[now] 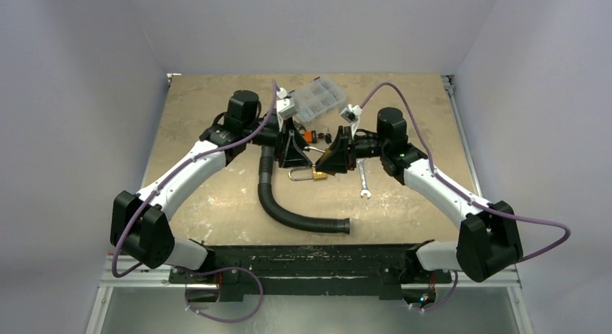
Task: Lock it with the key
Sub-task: Lock the lock.
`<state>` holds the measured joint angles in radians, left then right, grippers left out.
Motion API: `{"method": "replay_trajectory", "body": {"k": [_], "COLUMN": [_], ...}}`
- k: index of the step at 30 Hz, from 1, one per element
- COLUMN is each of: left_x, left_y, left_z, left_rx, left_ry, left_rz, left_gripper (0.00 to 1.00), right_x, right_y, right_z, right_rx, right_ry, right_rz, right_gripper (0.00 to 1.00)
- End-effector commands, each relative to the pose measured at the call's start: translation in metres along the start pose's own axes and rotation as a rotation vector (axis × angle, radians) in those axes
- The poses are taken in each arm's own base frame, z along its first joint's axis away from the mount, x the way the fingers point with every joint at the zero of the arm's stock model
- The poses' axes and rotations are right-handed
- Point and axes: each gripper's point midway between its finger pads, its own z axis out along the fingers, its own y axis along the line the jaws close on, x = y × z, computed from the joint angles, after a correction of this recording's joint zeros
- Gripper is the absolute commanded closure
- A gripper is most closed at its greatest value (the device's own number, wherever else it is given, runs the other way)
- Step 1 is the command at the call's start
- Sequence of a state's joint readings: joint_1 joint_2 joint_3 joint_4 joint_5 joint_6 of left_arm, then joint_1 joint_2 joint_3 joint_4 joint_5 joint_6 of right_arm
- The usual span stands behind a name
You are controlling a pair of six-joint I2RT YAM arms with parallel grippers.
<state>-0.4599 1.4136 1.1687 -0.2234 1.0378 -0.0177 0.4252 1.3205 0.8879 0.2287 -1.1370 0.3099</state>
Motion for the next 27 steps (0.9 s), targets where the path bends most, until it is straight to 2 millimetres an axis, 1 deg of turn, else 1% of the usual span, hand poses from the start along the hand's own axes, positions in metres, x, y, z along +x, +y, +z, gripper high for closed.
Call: {"method": "replay_trajectory", "body": {"k": [1, 2, 3, 4, 5, 7, 8, 9, 10, 11, 13, 16, 20, 22, 25, 27], "left_x": [-0.001, 0.0, -0.001, -0.002, -0.003, -0.006, -0.008, -0.01, -0.011, -0.014, -0.015, -0.022, -0.023, -0.024, -0.031, -0.038], "left_y": [-0.009, -0.011, -0.014, -0.014, -0.014, -0.014, -0.013, -0.014, -0.013, -0.013, -0.014, -0.015, -0.02, -0.021, -0.033, -0.04], "left_z": [0.013, 0.014, 0.014, 0.013, 0.011, 0.007, 0.004, 0.002, 0.0, -0.001, -0.002, -0.002, 0.0, 0.001, 0.0, -0.003], "left_rx": [0.05, 0.064, 0.08, 0.082, 0.078, 0.078, 0.077, 0.077, 0.078, 0.076, 0.075, 0.08, 0.124, 0.136, 0.203, 0.228], "left_ry": [0.019, 0.022, 0.021, 0.02, 0.017, 0.001, -0.016, -0.033, -0.049, -0.062, -0.068, -0.102, -0.128, -0.137, -0.182, -0.23], "left_rz": [0.054, 0.048, 0.046, 0.046, 0.044, 0.044, 0.021, -0.001, -0.011, -0.022, -0.032, -0.043, -0.087, -0.105, -0.144, -0.163], "left_gripper": [0.48, 0.62, 0.8, 0.98, 1.0, 1.0, 1.0, 1.0, 1.0, 1.0, 1.0, 1.0, 1.0, 1.0, 1.0, 1.0], "right_x": [-0.014, -0.013, -0.013, -0.013, -0.014, -0.017, -0.019, -0.023, -0.026, -0.031, -0.038, -0.037, -0.036, -0.032, -0.019, -0.016], "right_y": [0.024, 0.025, 0.027, 0.031, 0.032, 0.03, 0.026, 0.021, 0.015, 0.009, 0.0, -0.01, -0.008, -0.008, -0.008, -0.008], "right_z": [-0.001, -0.001, -0.002, -0.003, -0.004, -0.011, -0.015, -0.02, -0.026, -0.033, -0.043, -0.048, -0.045, -0.041, -0.032, -0.028], "right_rx": [-0.034, -0.037, -0.045, -0.059, -0.066, -0.057, -0.04, -0.014, 0.02, 0.06, 0.115, 0.185, 0.174, 0.16, 0.126, 0.099], "right_ry": [0.026, 0.028, 0.034, 0.037, 0.035, 0.027, 0.018, 0.006, -0.008, -0.025, -0.046, -0.021, -0.017, 0.0, 0.033, 0.006], "right_rz": [-0.166, -0.168, -0.174, -0.18, -0.175, -0.161, -0.156, -0.159, -0.166, -0.179, -0.206, -0.255, -0.297, -0.341, -0.415, -0.427], "right_gripper": [1.0, 1.0, 1.0, 0.97, 0.84, 0.44, 0.2, 0.09, 0.05, 0.02, 0.01, 0.01, 0.01, 0.01, 0.01, 0.01]}}
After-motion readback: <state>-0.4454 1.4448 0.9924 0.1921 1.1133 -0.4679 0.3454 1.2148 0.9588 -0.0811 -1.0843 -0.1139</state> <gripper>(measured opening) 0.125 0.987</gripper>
